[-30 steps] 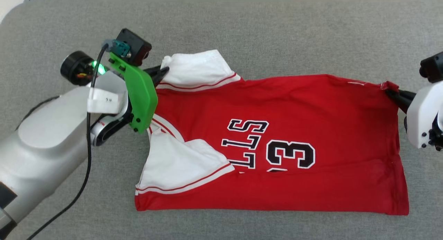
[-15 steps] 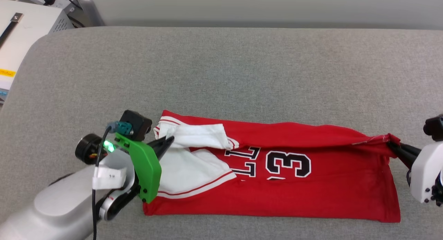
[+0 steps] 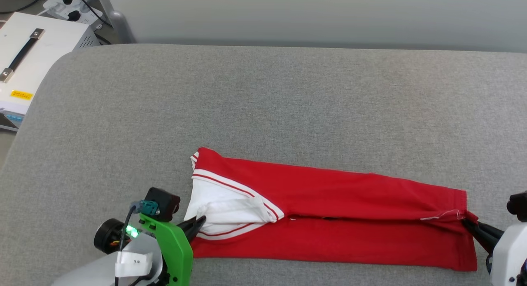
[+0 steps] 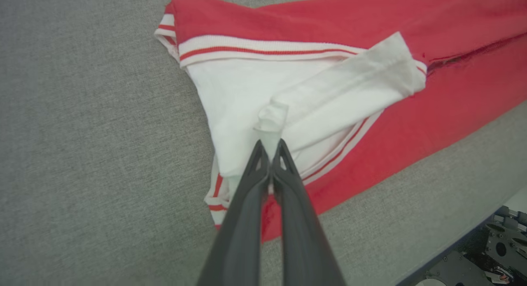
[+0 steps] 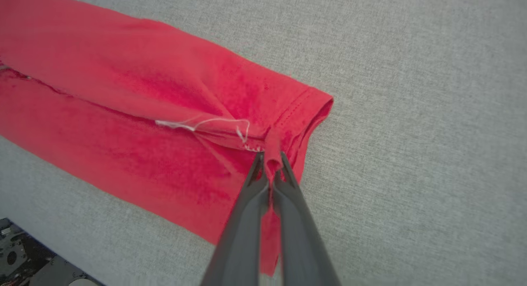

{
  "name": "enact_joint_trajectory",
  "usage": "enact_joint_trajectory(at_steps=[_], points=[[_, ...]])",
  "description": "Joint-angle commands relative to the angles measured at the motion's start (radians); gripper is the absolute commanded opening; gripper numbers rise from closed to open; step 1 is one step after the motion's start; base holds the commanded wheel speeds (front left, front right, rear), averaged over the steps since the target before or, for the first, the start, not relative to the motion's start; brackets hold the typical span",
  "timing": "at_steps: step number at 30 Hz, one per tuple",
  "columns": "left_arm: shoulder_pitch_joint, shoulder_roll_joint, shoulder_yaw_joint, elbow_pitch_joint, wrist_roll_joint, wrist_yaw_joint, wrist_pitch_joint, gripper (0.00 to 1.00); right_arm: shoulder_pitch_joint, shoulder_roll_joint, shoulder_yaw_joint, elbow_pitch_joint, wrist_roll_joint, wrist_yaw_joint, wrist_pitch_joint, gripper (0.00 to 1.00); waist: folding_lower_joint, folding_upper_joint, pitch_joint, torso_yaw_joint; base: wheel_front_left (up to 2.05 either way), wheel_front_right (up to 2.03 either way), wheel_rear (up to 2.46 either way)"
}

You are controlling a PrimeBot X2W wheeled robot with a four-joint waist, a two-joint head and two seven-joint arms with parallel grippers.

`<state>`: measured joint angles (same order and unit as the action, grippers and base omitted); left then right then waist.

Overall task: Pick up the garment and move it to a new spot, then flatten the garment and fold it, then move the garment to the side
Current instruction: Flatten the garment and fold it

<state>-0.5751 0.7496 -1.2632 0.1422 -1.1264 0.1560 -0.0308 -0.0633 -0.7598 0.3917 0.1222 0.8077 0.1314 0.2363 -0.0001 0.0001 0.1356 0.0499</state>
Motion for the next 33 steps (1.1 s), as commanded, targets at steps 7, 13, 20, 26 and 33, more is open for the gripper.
enact_joint_trajectory(at_steps=[7, 13, 20, 26, 33], points=[[0.043, -0.034, -0.001, 0.053, -0.029, -0.006, -0.024, 0.00, 0.078, 0.059, -0.036, 0.006, -0.014, -0.001, 0.055, 0.00, 0.0001, -0.0001, 0.015, 0.000, 0.00, 0.00, 0.00], [0.050, -0.061, 0.015, 0.115, -0.016, 0.012, -0.076, 1.00, 0.077, 0.095, -0.040, 0.034, -0.029, -0.001, 0.035, 1.00, 0.0001, -0.0001, -0.002, -0.001, 0.00, 0.00, 0.00], [0.085, -0.034, 0.079, 0.099, 0.009, 0.087, -0.198, 1.00, 0.111, 0.067, -0.081, -0.058, 0.008, -0.001, 0.028, 1.00, 0.0001, -0.0001, -0.048, -0.003, 0.00, 0.00, 0.00], [0.126, -0.028, 0.202, 0.042, 0.080, 0.188, -0.230, 1.00, 0.142, 0.037, -0.180, -0.149, 0.112, -0.001, 0.065, 1.00, 0.0001, -0.0001, -0.067, 0.003, 0.00, 0.00, 0.00], [0.264, -0.078, 0.468, -0.051, 0.307, 0.292, -0.231, 1.00, 0.158, 0.019, -0.306, -0.106, 0.267, -0.001, 0.174, 1.00, 0.0001, -0.0001, -0.066, 0.018, 0.00, 0.00, 0.00]])
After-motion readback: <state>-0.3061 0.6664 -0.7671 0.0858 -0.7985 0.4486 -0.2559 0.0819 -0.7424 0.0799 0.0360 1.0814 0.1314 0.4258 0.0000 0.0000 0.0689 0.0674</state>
